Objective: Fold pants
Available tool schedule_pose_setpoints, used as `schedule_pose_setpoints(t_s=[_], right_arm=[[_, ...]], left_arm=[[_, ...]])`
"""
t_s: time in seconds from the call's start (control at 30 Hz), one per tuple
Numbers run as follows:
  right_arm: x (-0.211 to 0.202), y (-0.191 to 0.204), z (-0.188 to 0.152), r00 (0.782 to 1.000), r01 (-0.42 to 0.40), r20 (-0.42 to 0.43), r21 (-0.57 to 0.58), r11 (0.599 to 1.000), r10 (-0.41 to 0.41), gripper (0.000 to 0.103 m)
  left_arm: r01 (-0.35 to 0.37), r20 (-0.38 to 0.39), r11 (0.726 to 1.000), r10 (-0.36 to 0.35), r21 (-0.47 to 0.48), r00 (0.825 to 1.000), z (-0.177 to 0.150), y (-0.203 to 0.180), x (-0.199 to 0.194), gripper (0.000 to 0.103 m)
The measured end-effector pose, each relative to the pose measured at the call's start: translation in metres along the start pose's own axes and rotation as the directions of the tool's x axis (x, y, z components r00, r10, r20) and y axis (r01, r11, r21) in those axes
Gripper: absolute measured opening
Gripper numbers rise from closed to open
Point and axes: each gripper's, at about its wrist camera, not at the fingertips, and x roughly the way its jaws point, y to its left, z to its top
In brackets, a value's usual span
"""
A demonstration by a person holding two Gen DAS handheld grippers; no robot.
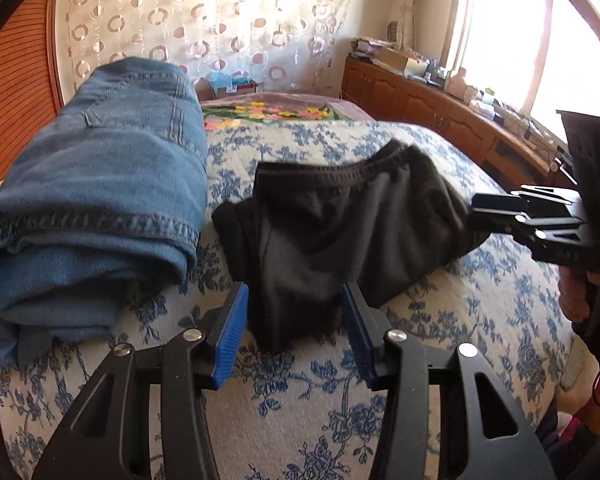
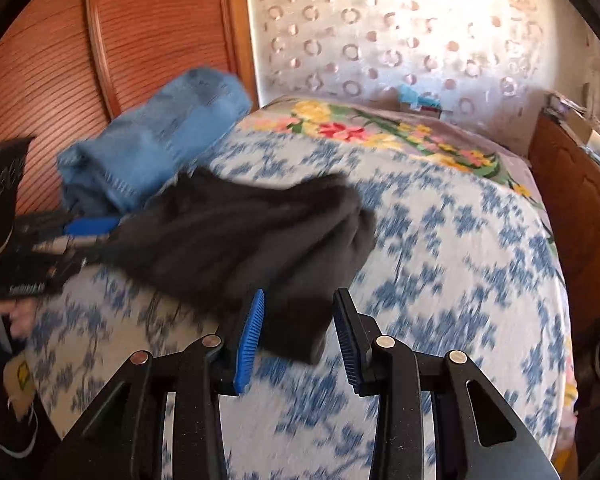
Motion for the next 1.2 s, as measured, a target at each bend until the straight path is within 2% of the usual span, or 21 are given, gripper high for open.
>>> schedule_pose_setpoints(t_s=[0.23,0.37,0.53,0.57,0.6,0.63,0.73,0.97,1.2], right_arm=[[0.013,-0.004,-0.007,0.999,-0.016,-0.045,-0.025,1.0,0.015,0.037],[0.015,-0.005,-0.007,0.998,-0.038,-0.056,-0.013,0.999,0.037,0.037],[0.014,-0.01,-0.011,0.995,-0.069,-0.074,0.009,0.998,0.07,0.037],[0.013,-0.009,-0.011,0.994,-0.078,-0.08,0.011,0.997,0.078,0.036],[0.013,-0.009,-0.012,0.992,-0.09,-0.083,0.015,0.996,0.091,0.031],[0.011,-0.01,-0.012,0.992,-0.102,-0.077,0.02,0.995,0.104,0.016],[-0.001,-0.017,-0.011,0.991,-0.129,-0.03,0.05,0.99,0.131,0.009],[-0.047,-0.023,-0.019,0.993,-0.113,0.049,0.05,0.992,0.111,0.008],[-0.077,-0.014,-0.062,0.992,-0.129,0.017,0.072,0.989,0.128,0.008]], left_arm=[[0.012,-0.049,1.0,-0.013,-0.013,0.999,-0.001,0.005,0.014,0.048],[0.01,-0.056,1.0,-0.011,-0.002,0.998,0.001,0.003,0.017,0.033],[0.007,-0.058,1.0,-0.006,0.007,0.998,0.002,0.001,0.019,0.027],[0.007,-0.057,1.0,-0.006,0.009,0.998,0.002,0.001,0.019,0.022],[0.01,-0.055,1.0,-0.009,0.013,0.998,0.002,0.001,0.018,0.019],[0.013,-0.052,1.0,-0.012,0.017,0.999,0.003,0.0,0.018,0.015],[0.004,-0.021,1.0,-0.003,0.027,1.0,0.002,-0.002,0.011,0.009],[0.041,0.044,0.999,-0.042,0.029,0.998,0.001,-0.005,-0.024,0.008],[0.097,0.029,0.994,-0.098,0.054,0.995,-0.03,-0.027,-0.048,0.008]])
